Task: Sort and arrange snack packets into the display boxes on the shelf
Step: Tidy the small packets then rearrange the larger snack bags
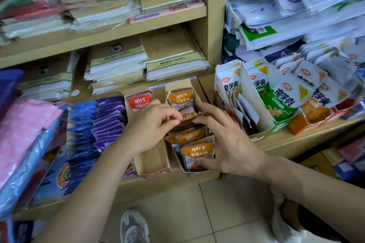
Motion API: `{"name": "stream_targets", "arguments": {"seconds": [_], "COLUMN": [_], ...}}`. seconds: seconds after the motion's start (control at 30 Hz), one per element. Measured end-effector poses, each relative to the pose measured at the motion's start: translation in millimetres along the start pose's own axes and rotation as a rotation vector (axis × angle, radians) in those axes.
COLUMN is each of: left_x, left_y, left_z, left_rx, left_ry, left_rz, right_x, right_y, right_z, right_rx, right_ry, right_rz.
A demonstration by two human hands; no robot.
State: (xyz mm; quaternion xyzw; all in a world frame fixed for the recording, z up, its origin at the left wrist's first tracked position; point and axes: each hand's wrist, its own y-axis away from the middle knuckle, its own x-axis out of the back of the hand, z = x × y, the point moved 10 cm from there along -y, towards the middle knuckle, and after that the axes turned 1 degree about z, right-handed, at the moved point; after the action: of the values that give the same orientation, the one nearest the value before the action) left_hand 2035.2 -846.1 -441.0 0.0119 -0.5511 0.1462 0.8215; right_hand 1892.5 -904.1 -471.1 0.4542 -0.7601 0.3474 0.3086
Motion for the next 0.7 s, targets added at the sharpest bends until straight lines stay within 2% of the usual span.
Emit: {"name": "stream_targets", "arguments": {"seconds": [0.2, 0.43, 0.5, 0.6, 0.7], "left_x": [7.6, 39.7, 37.2, 19.4, 15.5], "left_y": [-3.2, -1.6, -5.6, -3.8, 7.5], "left_z": [-8.7, -14.5, -15.8, -8.4, -7.2], "left_rx": [0.052, 0.084, 0.07, 0.047, 0.058], "left_ry": [0.029, 0.077, 0.188, 0.239, 0.253], "left_rz": [0.093, 0.411, 0.341, 0.118, 0.067], "right_x": [-0.1, -1.7, -1.3, 1.1, 2.9], "right_y": [-4.0, -3.3, -2.8, -1.7, 1.3], "right_z": [-0.2, 3.4, 3.8, 2.2, 4.9], "right_rx": [0.006, -0.016, -0.013, -0.015, -0.073], "right_ry": [0.012, 0.023, 0.028, 0.024, -0.016], "right_rz": [0.017, 0.015, 0.017, 0.037, 0.072]}}
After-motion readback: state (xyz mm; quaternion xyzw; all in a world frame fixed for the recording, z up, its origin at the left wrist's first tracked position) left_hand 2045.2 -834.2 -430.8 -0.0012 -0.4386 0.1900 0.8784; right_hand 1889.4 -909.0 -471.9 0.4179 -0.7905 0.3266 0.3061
